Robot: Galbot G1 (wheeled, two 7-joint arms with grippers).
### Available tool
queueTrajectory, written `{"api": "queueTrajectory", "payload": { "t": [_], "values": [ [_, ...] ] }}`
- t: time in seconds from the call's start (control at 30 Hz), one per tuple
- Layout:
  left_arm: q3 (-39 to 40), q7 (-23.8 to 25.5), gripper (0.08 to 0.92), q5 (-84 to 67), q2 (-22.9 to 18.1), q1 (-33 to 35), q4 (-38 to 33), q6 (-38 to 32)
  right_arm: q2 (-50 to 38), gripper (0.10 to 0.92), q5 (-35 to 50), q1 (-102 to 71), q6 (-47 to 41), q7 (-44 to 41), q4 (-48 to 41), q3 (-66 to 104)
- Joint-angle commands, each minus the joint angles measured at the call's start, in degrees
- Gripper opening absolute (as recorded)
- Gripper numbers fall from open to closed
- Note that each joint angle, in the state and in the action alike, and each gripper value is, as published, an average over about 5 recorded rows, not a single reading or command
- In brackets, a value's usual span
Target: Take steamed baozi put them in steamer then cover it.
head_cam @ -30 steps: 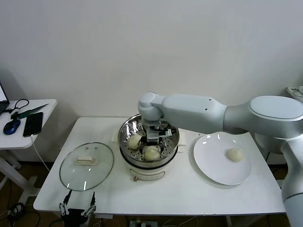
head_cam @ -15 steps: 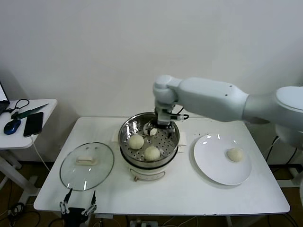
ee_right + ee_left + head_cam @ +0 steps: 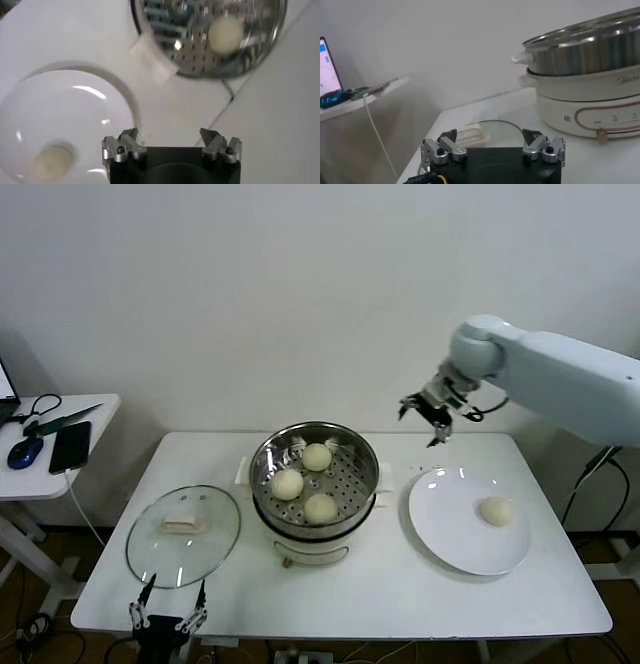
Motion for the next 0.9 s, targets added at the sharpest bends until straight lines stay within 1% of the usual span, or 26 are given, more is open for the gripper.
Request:
{"api": "queueTrajectory", "payload": {
  "t": [0.03, 0.17, 0.33, 0.5, 0.9],
  "values": [
    [-0.03, 0.04, 0.823, 0.12, -0.08, 0.07, -0.49, 0.13, -12.56, 0.823, -0.15, -15.83, -10.24, -1.54, -5.15, 11.68],
    [-0.26, 0.06, 0.823, 0.12, 0.1, 0.31, -0.75, 0.33, -13.01, 0.823, -5.06, -27.38, -9.81, -3.37, -8.84, 21.72],
    [-0.48, -0.24, 0.823, 0.06, 0.08, -0.06, -0.91, 0.69, -12.1, 0.823, -9.84, -34.0, -8.05, -4.05, -13.27, 29.3],
    [-0.93, -0.9, 0.823, -0.35, -0.32, -1.23, -1.14, 1.13, -10.19, 0.823, -10.96, -36.04, -7.09, -3.72, -17.09, 32.11],
    [-0.74, -1.02, 0.823, 0.53, -0.62, -0.62, -0.74, 1.01, -2.51, 0.823, -13.82, -35.41, -4.88, -3.61, -23.95, 32.89]
  ]
}}
